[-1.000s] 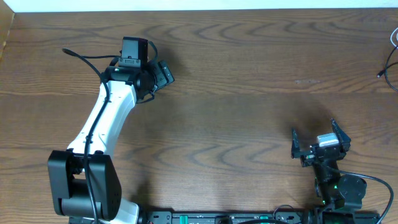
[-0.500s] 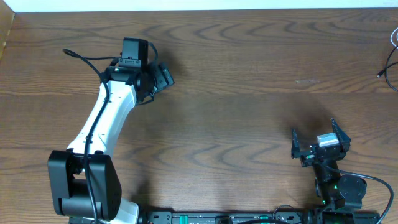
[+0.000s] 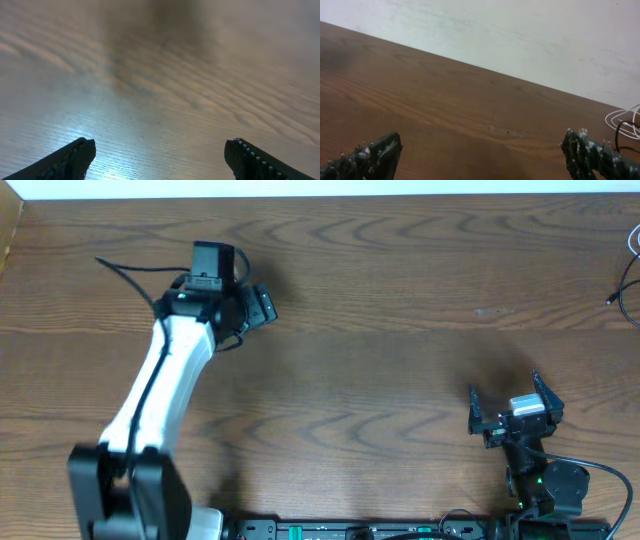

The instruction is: Untangle cables

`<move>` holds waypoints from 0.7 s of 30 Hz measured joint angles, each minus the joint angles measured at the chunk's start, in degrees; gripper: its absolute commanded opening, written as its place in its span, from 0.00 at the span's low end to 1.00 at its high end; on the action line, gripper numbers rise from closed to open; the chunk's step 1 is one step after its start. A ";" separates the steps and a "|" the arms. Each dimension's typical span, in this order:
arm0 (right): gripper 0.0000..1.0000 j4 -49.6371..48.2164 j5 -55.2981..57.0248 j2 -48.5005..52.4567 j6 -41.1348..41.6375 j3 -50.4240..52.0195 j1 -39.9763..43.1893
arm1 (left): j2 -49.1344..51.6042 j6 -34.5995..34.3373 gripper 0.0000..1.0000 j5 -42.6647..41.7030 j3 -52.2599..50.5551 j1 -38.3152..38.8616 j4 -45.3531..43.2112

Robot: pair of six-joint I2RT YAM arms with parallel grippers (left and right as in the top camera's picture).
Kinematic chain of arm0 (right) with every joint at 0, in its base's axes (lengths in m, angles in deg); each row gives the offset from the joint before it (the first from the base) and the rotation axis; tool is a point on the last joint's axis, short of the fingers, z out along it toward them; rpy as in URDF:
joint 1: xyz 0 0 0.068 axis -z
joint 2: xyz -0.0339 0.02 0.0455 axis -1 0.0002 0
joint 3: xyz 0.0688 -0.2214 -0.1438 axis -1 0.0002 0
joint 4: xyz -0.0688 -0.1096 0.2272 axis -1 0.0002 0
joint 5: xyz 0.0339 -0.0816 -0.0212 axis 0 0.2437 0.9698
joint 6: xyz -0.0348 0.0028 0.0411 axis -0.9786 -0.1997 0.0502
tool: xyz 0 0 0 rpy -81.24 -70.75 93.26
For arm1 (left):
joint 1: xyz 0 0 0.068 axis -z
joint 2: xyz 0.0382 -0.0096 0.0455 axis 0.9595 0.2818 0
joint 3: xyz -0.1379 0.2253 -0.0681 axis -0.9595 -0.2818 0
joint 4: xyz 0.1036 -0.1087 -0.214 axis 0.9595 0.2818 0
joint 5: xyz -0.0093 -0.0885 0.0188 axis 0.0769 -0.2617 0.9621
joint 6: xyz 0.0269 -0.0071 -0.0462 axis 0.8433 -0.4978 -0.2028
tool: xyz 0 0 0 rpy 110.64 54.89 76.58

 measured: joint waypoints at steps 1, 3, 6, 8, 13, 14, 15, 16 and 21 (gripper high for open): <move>0.99 0.00 0.00 0.00 0.00 0.00 0.00 | -2.08 1.64 0.88 0.11 -0.17 -0.07 -0.33; 0.99 0.00 0.00 0.00 0.00 0.00 0.00 | -7.15 5.29 0.88 0.17 -1.09 -0.13 -1.14; 0.99 0.00 0.02 0.00 0.00 0.00 0.00 | -16.06 12.63 0.88 -1.07 -4.39 -0.39 -2.69; 0.99 0.00 0.02 -0.02 0.00 0.00 0.00 | -21.79 19.17 0.98 -3.28 -7.76 -0.98 -4.22; 0.99 -0.02 0.04 0.00 0.00 0.00 0.00 | -36.81 31.04 0.98 -8.76 -19.87 -3.32 -10.88; 0.99 0.00 0.02 0.00 0.00 0.00 0.00 | -39.60 32.28 0.98 -9.16 -22.43 -3.80 -12.94; 0.99 0.00 0.02 0.00 0.00 0.00 0.00 | -42.16 33.33 0.98 -9.46 -24.85 -4.31 -14.80; 0.99 0.00 0.02 0.00 0.00 0.00 0.00 | -45.09 34.25 0.98 -9.70 -27.85 -4.83 -17.18; 0.99 0.00 0.04 0.00 0.00 0.00 0.00 | -58.01 35.85 0.98 -8.94 -41.90 -5.86 -24.72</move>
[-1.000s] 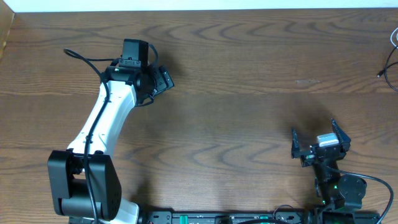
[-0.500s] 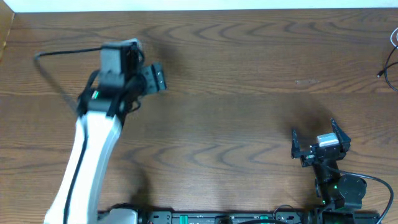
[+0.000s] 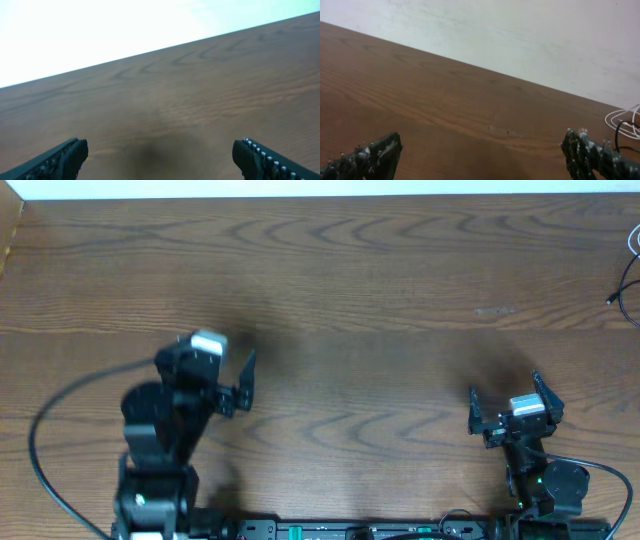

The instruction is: Untangle cables

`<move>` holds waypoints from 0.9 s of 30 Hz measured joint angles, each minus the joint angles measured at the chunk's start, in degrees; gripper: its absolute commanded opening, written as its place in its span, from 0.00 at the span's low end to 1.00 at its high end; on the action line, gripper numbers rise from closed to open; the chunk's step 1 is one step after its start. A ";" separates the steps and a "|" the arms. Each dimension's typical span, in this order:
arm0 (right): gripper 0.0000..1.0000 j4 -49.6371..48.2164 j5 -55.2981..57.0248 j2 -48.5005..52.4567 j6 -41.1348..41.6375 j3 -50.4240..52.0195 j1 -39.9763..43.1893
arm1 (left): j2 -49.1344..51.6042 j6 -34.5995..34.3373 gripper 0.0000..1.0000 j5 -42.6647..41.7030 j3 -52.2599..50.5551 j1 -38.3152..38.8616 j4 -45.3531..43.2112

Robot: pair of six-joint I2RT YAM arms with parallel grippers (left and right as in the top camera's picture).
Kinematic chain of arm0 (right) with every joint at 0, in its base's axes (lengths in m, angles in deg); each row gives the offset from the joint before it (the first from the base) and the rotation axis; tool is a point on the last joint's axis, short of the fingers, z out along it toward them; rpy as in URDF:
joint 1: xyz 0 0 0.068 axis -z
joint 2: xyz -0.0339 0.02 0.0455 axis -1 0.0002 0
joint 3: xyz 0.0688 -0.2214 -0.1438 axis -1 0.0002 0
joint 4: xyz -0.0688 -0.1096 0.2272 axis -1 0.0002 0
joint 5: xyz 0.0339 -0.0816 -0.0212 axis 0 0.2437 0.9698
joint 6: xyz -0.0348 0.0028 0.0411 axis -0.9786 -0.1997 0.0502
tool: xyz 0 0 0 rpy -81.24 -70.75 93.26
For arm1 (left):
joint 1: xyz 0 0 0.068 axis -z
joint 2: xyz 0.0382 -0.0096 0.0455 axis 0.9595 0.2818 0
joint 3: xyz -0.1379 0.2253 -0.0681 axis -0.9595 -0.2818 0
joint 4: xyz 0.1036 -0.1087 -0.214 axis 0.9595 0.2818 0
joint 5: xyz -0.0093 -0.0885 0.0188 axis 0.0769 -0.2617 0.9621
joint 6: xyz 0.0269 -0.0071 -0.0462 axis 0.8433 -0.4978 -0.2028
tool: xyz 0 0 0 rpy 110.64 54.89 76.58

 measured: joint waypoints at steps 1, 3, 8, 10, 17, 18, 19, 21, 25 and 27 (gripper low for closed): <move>0.99 0.02 0.00 0.00 0.00 0.00 0.00 | -2.45 -0.15 0.98 0.46 -2.69 -0.20 -1.14; 0.99 0.02 0.00 0.00 0.00 0.00 0.00 | -7.82 -0.68 0.98 1.46 -7.91 -0.59 -4.42; 0.99 0.02 0.00 0.00 0.00 0.00 0.00 | -18.10 -2.16 0.98 4.22 -16.96 -1.05 -10.84; 0.99 0.00 0.00 0.00 0.00 0.00 0.00 | -20.92 -3.26 0.98 5.66 -19.32 -1.07 -11.06; 0.99 0.02 0.00 0.00 0.00 0.00 0.00 | -26.82 -5.79 0.97 9.38 -25.22 -1.07 -12.85; 0.99 0.02 0.00 0.00 0.00 0.00 0.00 | -27.23 -5.86 0.98 9.73 -25.81 -1.07 -13.42; 0.99 0.00 -0.02 0.00 0.00 0.00 0.00 | -27.61 -6.01 0.98 9.90 -26.43 -1.07 -14.08; 0.99 0.02 -0.02 0.00 0.00 0.00 0.00 | -28.37 -6.23 0.98 10.29 -27.71 -1.07 -15.87; 0.99 0.00 -0.02 0.00 0.00 0.00 0.00 | -30.34 -6.82 0.98 10.82 -30.03 -1.07 -16.04; 0.99 0.00 -0.02 0.00 0.00 0.00 0.00 | -31.28 -6.86 0.98 10.99 -30.18 -1.07 -14.91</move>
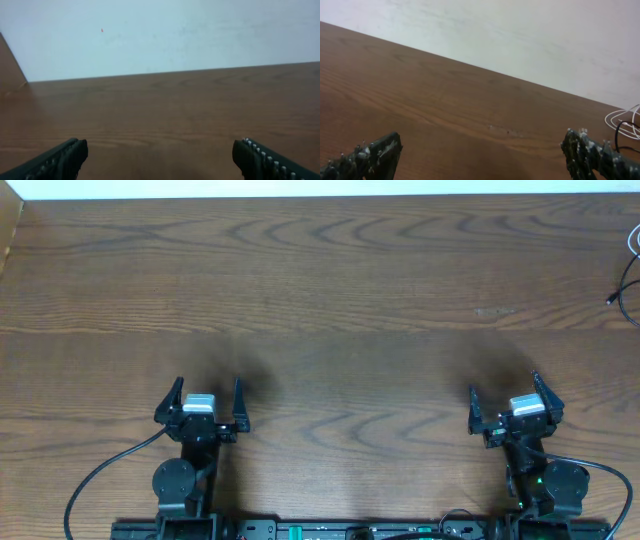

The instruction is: Untangle cables

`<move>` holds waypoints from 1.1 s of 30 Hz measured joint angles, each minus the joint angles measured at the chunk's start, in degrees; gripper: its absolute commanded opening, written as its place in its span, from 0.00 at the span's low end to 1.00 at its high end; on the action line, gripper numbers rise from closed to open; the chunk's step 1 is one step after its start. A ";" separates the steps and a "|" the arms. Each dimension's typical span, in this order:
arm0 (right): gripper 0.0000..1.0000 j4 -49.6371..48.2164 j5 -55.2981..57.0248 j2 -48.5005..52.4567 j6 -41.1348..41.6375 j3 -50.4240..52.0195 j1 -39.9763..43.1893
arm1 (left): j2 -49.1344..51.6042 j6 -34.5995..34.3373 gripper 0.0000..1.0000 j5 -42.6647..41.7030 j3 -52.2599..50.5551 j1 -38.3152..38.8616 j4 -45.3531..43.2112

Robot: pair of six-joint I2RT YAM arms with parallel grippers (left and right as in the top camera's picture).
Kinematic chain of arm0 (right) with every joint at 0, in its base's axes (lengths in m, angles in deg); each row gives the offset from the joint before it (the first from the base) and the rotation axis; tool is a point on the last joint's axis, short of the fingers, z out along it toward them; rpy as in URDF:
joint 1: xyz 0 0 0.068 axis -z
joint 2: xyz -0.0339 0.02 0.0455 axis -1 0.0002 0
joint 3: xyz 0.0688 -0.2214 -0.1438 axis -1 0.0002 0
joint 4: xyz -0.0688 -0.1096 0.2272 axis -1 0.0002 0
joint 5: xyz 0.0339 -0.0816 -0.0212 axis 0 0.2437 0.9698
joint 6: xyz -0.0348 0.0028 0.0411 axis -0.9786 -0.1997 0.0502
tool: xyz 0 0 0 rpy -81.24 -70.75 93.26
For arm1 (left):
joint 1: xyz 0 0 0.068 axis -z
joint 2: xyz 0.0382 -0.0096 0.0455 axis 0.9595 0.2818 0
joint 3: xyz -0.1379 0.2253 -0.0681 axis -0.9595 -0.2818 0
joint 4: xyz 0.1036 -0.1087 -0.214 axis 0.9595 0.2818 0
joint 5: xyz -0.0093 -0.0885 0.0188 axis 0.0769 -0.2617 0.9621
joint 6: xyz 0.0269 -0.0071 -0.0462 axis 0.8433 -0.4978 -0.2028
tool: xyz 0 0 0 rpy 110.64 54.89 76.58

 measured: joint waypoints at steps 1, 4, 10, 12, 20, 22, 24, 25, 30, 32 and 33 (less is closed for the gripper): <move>0.99 0.00 0.00 0.00 0.00 0.00 0.00 | -0.31 0.00 0.98 0.02 0.00 0.00 -0.02; 0.99 0.02 0.00 0.00 0.00 0.00 0.00 | -0.63 -0.02 0.98 0.04 0.00 0.02 2.36; 0.99 0.00 0.02 0.00 0.00 0.00 0.00 | -0.66 -1.16 0.98 1.68 0.44 0.00 4.04; 0.99 0.02 0.02 0.00 0.00 0.00 0.00 | -0.66 -1.53 0.98 1.73 0.44 0.02 4.04; 0.99 0.00 0.02 0.00 0.00 0.00 0.00 | -0.66 -1.70 0.98 1.75 0.46 0.00 4.04; 0.99 0.00 0.02 0.00 0.00 0.00 0.00 | -0.66 -1.73 0.98 1.75 0.46 0.00 4.04; 0.99 0.00 0.02 0.00 0.00 0.00 0.00 | -0.66 -1.73 0.98 1.75 0.46 0.00 4.04; 0.99 0.00 0.02 0.00 0.00 0.00 0.00 | -0.66 -1.70 0.98 1.75 0.46 0.00 4.04; 0.99 0.00 0.02 0.00 0.00 0.00 0.00 | -0.66 -1.73 0.98 1.75 0.46 0.00 4.04; 0.99 0.00 0.02 0.00 0.00 0.00 0.00 | -0.66 -1.73 0.98 1.75 0.46 0.00 4.04; 0.99 0.02 0.02 0.00 0.00 0.00 0.00 | -0.66 -1.73 0.98 1.75 0.46 0.00 4.04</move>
